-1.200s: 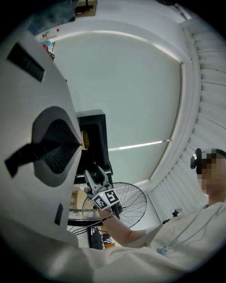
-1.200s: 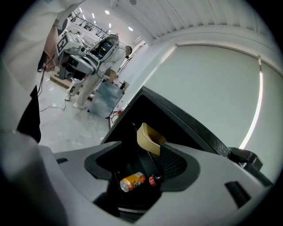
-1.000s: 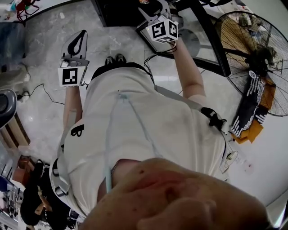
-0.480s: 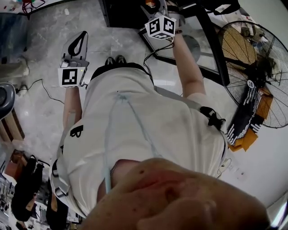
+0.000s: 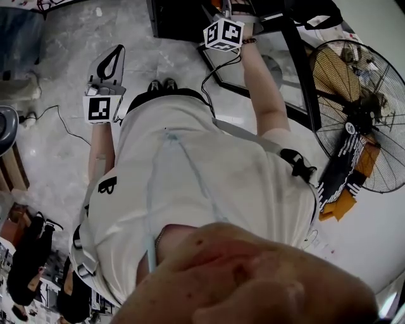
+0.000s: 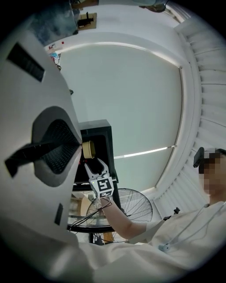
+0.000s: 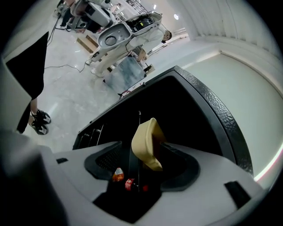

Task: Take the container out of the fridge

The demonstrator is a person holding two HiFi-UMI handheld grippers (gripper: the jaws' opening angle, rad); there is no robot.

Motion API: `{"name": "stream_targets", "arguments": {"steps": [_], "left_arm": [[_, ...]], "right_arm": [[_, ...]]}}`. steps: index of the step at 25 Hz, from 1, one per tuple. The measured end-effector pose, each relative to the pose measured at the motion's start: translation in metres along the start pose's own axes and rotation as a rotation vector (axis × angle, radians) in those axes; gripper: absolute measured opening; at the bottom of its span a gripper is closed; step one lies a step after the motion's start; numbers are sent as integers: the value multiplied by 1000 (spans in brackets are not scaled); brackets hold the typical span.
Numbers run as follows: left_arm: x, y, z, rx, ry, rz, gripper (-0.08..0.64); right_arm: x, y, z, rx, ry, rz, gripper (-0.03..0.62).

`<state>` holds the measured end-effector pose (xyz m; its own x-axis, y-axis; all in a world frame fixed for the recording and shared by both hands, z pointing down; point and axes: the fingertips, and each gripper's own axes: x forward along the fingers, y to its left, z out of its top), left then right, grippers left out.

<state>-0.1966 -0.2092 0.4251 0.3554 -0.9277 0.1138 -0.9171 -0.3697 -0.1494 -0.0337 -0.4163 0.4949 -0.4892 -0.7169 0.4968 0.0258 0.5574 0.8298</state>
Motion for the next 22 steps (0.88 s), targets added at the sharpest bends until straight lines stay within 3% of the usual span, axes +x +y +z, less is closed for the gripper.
{"name": "stream_targets", "arguments": {"steps": [8, 16, 18, 19, 22], "left_arm": [[-9, 10, -2, -4, 14, 33, 8], [-12, 16, -8, -18, 33, 48, 8], [-14, 18, -8, -8, 38, 55, 8], [-14, 19, -9, -8, 40, 56, 8], [-15, 19, -8, -10, 39, 58, 8]], "right_arm": [[24, 5, -5, -182, 94, 13, 276], [45, 13, -9, -253, 136, 29, 273], [47, 8, -9, -273, 142, 12, 237], [47, 5, -9, -275, 143, -2, 182], [46, 2, -11, -253, 154, -12, 163]]}}
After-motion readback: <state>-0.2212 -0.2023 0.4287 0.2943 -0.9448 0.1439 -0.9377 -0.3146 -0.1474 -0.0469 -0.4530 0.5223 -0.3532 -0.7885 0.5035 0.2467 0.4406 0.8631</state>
